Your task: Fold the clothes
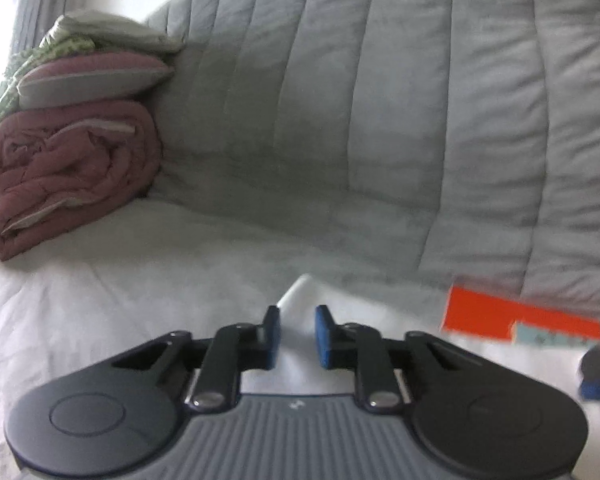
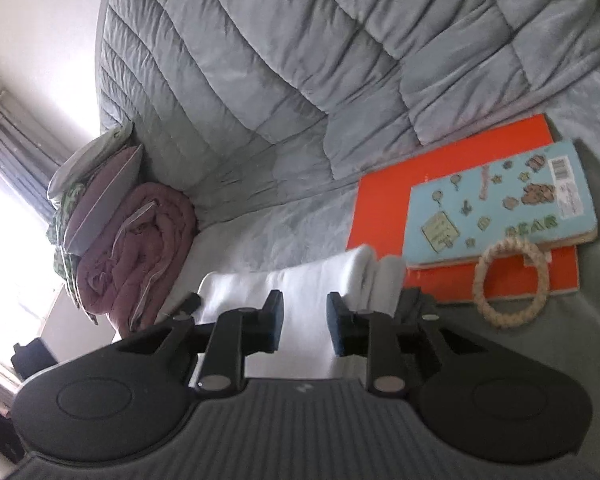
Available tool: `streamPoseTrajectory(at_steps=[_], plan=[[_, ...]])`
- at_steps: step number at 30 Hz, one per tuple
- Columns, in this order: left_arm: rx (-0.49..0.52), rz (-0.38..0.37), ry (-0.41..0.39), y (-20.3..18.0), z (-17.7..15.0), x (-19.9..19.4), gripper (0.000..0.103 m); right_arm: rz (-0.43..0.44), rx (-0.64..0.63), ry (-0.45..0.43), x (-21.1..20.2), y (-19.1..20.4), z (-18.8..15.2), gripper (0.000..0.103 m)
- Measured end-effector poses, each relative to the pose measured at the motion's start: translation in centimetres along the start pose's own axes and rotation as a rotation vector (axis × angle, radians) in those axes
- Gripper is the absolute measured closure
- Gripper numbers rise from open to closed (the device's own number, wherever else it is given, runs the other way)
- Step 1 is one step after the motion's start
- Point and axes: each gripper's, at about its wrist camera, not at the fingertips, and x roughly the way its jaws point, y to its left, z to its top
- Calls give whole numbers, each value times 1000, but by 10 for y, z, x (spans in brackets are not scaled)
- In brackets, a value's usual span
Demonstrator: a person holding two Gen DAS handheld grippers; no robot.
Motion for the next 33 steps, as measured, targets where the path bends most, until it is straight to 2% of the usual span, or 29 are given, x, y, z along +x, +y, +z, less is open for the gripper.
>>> streamPoseTrajectory(at_steps=[6, 9, 11, 15, 20, 26, 28, 33], plan=[[-34, -10, 39, 5, 0, 13, 90, -62, -64, 47, 7, 4, -6, 75], [-20, -10, 58, 1, 0, 16, 91, -105, -100, 70, 10, 5, -10, 82], [-25, -10, 71, 1, 2, 19, 92, -128, -122, 80, 11, 7, -14, 82], [-7, -10, 95, 0, 5, 25, 94, -150, -165, 83, 8, 15, -24, 82], [-20, -21, 106, 3, 8, 23, 94, -150, -149, 88, 8, 14, -22, 82], [-122, -3, 69, 28, 7, -1, 94, -123, -85, 56, 0, 10, -13, 81], [-157, 3, 56, 36, 7, -10, 94, -119, -90, 48, -2, 11, -12, 75], [-255, 25, 23, 60, 0, -41, 94, -134, -141, 22, -8, 22, -15, 69]])
